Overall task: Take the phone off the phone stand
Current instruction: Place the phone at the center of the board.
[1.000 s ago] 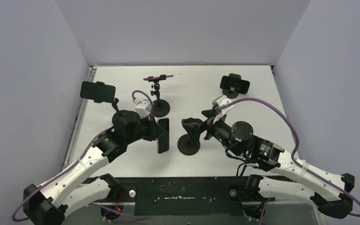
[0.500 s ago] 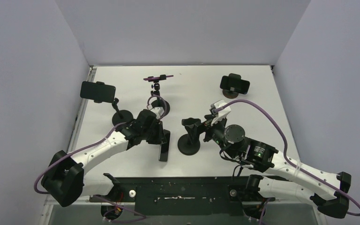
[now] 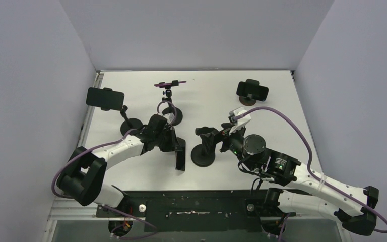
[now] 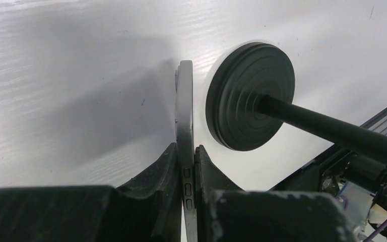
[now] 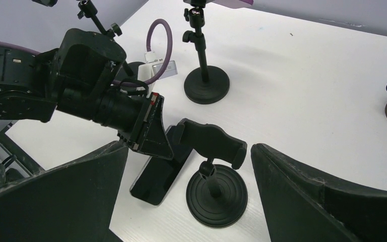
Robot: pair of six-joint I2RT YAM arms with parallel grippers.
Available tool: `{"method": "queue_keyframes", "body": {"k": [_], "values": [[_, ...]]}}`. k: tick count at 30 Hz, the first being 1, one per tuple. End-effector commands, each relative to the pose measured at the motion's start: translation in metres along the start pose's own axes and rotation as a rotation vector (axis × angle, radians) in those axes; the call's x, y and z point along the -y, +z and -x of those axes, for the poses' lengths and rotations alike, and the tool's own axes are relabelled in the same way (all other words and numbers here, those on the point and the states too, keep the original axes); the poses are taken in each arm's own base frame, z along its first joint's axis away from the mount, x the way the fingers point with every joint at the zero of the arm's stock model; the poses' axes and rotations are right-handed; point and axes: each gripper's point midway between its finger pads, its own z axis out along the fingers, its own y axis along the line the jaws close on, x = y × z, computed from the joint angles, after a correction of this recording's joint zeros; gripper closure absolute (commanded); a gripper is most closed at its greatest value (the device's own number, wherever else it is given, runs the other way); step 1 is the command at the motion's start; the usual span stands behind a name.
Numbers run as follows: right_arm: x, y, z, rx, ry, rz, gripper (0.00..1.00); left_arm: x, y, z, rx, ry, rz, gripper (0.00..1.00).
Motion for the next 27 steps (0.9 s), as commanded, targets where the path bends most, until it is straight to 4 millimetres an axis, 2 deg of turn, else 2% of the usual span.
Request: {"method": "queue_keyframes", "body": {"k": [1,3,9,12,19,27], "values": [[0.002,-0.003,0.008,0.032,0.027,-0.017,0.01,0.002,0.009,0.010,0.011,0.000,-0.029,1.00],[0.003,-0.003,0.008,0.033,0.029,-0.018,0.01,-0.004,0.012,0.007,-0.001,0.001,-0.009,1.00],[0.005,-0.005,0.008,0.033,0.025,-0.024,0.01,-0.020,0.018,0.003,-0.028,0.006,0.052,0.88],[0.006,-0.005,0.007,0.028,0.021,-0.029,0.01,-0.027,0.019,0.001,-0.035,-0.002,0.071,0.87],[0.009,-0.006,0.008,0.026,0.010,-0.043,0.01,-0.043,0.017,-0.005,-0.039,-0.024,0.118,0.72],[0.012,-0.003,0.005,0.016,0.003,-0.065,0.01,-0.044,0.004,-0.001,0.001,-0.018,0.123,0.57]]}}
